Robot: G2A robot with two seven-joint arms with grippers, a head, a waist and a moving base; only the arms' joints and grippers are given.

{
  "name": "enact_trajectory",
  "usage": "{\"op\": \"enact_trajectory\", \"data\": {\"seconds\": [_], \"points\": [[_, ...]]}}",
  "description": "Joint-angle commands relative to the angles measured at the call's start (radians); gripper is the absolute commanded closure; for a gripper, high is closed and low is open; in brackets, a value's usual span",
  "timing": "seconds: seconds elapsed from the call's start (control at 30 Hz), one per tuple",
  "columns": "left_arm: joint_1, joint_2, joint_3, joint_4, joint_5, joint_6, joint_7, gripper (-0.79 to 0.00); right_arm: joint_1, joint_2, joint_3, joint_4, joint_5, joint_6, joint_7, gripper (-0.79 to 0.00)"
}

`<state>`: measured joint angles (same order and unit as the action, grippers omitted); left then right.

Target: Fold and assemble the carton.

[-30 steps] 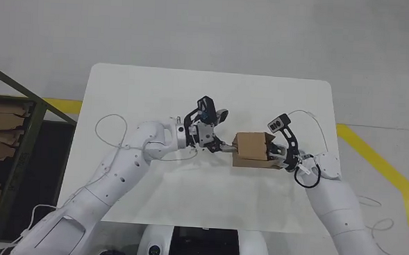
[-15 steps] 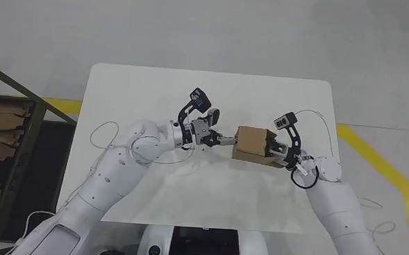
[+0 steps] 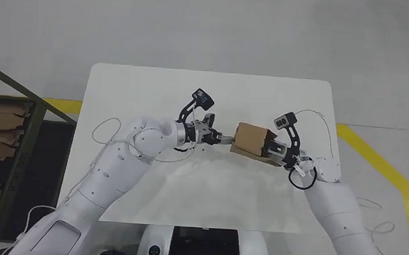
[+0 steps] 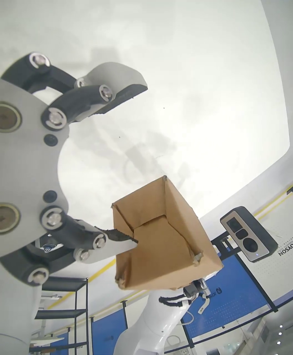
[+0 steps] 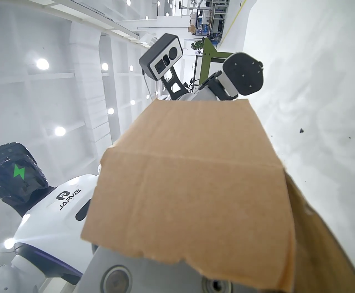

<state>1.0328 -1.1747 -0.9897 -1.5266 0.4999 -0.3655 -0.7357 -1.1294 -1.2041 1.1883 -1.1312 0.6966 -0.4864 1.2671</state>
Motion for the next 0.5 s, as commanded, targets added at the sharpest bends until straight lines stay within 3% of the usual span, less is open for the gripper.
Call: {"op": "enact_trajectory", "data": {"seconds": [0.0,0.47], "points": [[-0.009,-0.003,0.012,0.007,-0.005,0.008,-0.005,-0.785,0.001,0.000,-0.003,-0.002,-0.008,-0.001,-0.005,0.000],[-0.063,-0.020,0.063,0.044,-0.005,0.085,-0.051,-0.785,-0.006,-0.001,-0.014,-0.019,-0.027,-0.007,-0.017,0.000]]}}
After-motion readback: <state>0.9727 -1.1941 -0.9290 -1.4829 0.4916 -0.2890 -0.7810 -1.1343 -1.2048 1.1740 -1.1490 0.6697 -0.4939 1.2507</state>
